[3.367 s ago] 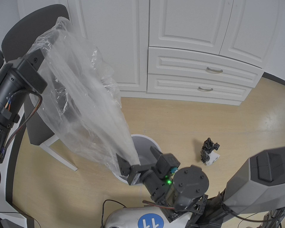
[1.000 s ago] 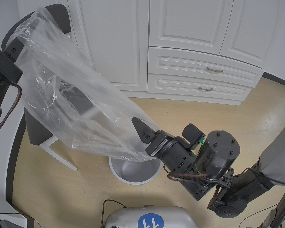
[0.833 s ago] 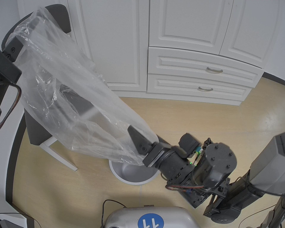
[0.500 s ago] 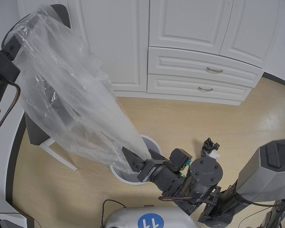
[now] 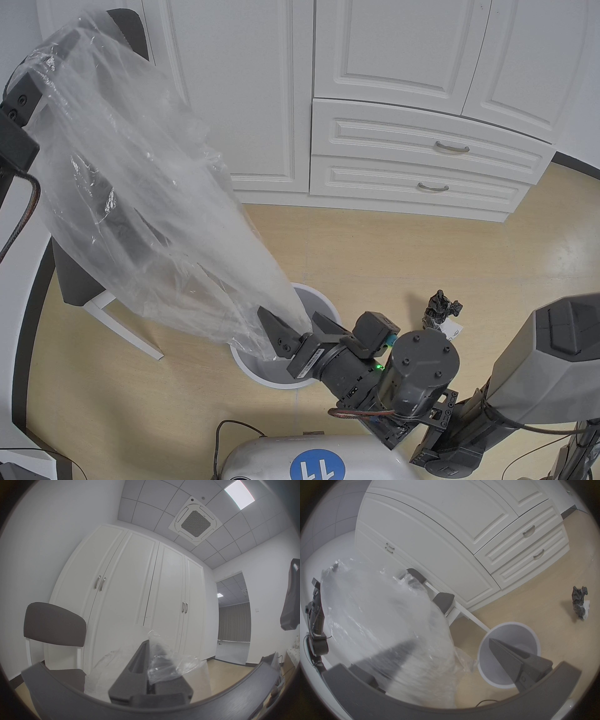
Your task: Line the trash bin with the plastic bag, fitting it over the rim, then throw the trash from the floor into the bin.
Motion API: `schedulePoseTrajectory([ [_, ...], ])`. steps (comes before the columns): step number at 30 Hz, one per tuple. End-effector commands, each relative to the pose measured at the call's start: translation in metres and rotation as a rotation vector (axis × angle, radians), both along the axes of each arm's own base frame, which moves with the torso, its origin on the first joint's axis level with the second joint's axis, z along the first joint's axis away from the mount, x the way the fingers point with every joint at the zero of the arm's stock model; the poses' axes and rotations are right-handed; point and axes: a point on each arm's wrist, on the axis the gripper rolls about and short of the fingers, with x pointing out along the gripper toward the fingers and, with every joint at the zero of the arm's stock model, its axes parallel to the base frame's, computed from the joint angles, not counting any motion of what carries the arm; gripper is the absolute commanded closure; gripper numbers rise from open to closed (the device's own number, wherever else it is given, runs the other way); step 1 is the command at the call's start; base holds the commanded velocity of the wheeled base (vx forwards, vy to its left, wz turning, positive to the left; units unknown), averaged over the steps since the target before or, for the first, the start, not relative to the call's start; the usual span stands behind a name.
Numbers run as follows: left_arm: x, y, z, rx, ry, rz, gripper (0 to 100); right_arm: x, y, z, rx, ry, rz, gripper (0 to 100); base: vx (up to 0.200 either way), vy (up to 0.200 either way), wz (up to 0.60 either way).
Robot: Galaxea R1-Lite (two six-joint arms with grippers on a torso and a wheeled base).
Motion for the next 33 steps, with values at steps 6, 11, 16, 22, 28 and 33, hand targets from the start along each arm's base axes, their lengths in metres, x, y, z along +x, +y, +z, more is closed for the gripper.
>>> schedulePoseTrajectory([
  [6, -0.001, 0.003, 0.010, -0.056, -0.004, 0.050, 100, 0.006, -0.002, 0.029, 0.073, -0.080, -0.082, 0, 0.000, 0.000, 0.00],
  [11, -0.002, 0.004, 0.014, -0.074, -0.009, 0.059, 100, 0.010, 0.004, 0.025, 0.074, -0.076, -0.097, 0, 0.000, 0.000, 0.00],
  [16, 0.001, 0.002, 0.016, -0.095, 0.002, 0.085, 100, 0.010, 0.006, 0.024, 0.076, -0.075, -0.100, 0, 0.000, 0.000, 0.00],
  [22, 0.002, 0.003, 0.022, -0.129, 0.005, 0.111, 100, 0.011, 0.011, 0.019, 0.070, -0.070, -0.100, 0, 0.000, 0.000, 0.00],
  [28, 0.001, -0.003, 0.023, -0.151, 0.024, 0.106, 100, 0.006, 0.020, 0.021, 0.085, -0.073, -0.120, 0, 0.000, 0.000, 0.00],
  [33, 0.004, -0.007, 0.022, -0.147, 0.038, 0.108, 100, 0.004, 0.028, 0.014, 0.079, -0.066, -0.117, 0, 0.000, 0.000, 0.00],
])
